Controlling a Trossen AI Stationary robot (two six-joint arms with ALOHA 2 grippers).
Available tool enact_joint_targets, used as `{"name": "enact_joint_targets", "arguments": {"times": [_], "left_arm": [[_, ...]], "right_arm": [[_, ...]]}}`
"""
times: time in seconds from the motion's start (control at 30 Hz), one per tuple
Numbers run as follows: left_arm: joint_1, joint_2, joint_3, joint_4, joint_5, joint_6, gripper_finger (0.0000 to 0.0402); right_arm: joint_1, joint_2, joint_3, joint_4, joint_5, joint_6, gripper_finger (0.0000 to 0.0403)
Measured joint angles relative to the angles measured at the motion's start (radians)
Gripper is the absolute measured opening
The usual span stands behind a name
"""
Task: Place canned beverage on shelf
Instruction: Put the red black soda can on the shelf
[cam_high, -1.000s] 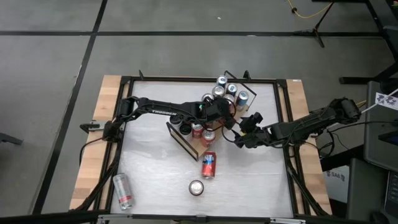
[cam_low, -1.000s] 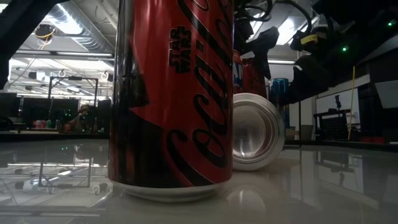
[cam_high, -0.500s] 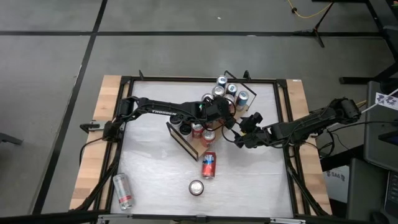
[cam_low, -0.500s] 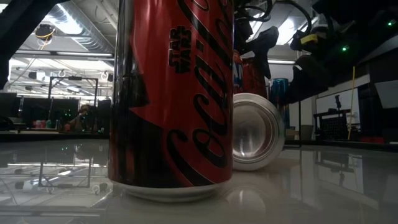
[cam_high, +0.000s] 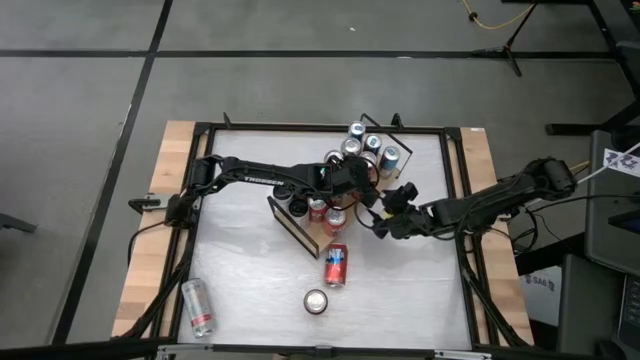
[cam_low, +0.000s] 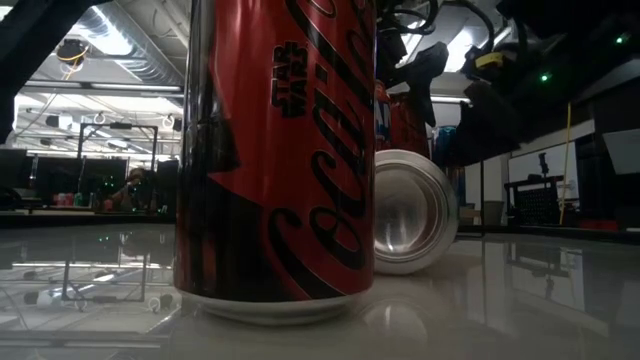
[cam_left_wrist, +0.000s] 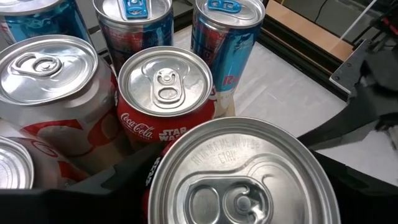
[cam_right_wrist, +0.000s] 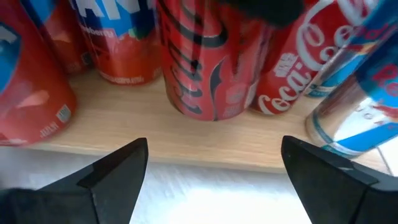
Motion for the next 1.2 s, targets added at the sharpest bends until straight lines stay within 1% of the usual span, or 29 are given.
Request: {"name": "enact_joint_targets", "arguments": {"times": [0.37, 0.8, 0.9, 1.1, 1.2], "left_arm": [[0.0, 0.0, 0.0, -0.001, 0.0, 0.005, 0.0303], [0.0, 0.0, 0.0, -0.002, 0.024, 0.006, 0.0304], [0.0, 0.0, 0.0, 0.0, 0.026, 0.006, 0.0315], [0.0, 0.0, -0.001, 0.001, 0.031, -0.004, 0.0353], [-0.001, 0.001, -0.001, 0.008, 0.032, -0.007, 0.0359]], "right_arm": [[0.0, 0.107, 0.0, 0.097, 0.057, 0.0, 0.0358], [0.0, 0.114, 0.0, 0.099, 0.06, -0.001, 0.0358], [0.0, 0.114, 0.0, 0.099, 0.059, -0.001, 0.0358], [0.0, 0.114, 0.0, 0.099, 0.059, -0.001, 0.0358], [0.0, 0.114, 0.0, 0.098, 0.059, -0.002, 0.0358]]}}
